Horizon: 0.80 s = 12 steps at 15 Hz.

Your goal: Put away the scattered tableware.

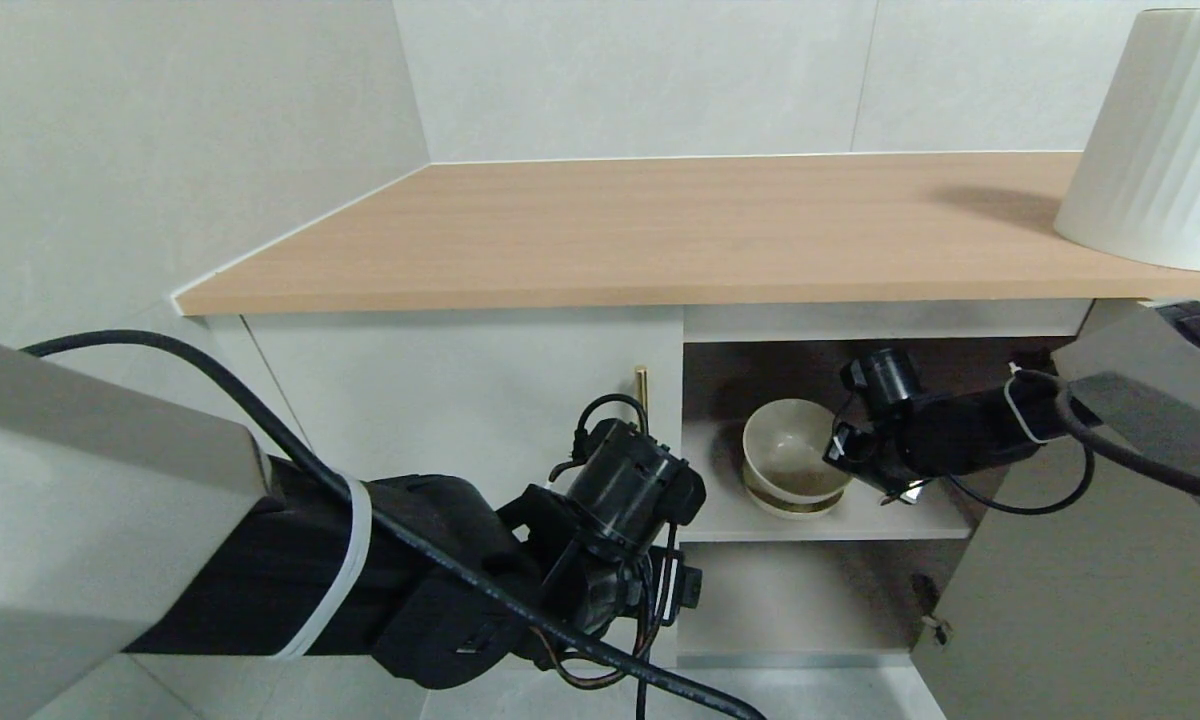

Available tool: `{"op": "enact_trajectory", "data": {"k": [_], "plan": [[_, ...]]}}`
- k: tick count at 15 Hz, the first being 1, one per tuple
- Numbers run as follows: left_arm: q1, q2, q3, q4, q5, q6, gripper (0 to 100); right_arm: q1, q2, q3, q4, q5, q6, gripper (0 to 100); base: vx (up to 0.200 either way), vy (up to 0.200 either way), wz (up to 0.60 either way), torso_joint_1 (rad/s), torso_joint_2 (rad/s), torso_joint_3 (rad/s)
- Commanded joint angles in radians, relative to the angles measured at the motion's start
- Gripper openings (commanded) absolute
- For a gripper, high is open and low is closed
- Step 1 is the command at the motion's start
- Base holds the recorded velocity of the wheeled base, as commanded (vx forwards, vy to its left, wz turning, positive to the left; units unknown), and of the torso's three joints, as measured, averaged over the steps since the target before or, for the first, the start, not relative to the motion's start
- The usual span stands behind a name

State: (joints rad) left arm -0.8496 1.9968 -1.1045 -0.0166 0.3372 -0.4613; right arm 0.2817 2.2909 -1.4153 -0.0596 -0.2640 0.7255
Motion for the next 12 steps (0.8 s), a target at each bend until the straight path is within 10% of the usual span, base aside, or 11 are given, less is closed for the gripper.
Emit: {"op": "enact_trajectory", "data": {"k": [1, 3, 4, 12], "plan": [[0.000, -0.001, 0.000, 0.000, 0.000, 0.000, 100, 0.001, 0.009, -0.001, 0.000, 0.000, 0.000, 0, 0.000, 0.000, 0.00, 0.000, 0.00, 0.000], [0.000, -0.001, 0.000, 0.000, 0.000, 0.000, 100, 0.001, 0.009, -0.001, 0.000, 0.000, 0.000, 0, 0.000, 0.000, 0.00, 0.000, 0.00, 0.000], [0.000, 0.000, 0.000, 0.000, 0.000, 0.000, 100, 0.001, 0.007, -0.001, 0.000, 0.000, 0.000, 100, 0.000, 0.000, 0.00, 0.000, 0.00, 0.000], [0.014, -0.039, 0.003, -0.022, 0.000, -0.002, 100, 0.019, -0.074, 0.067, 0.004, 0.014, -0.005, 100, 0.000, 0.000, 0.00, 0.000, 0.00, 0.000]]}}
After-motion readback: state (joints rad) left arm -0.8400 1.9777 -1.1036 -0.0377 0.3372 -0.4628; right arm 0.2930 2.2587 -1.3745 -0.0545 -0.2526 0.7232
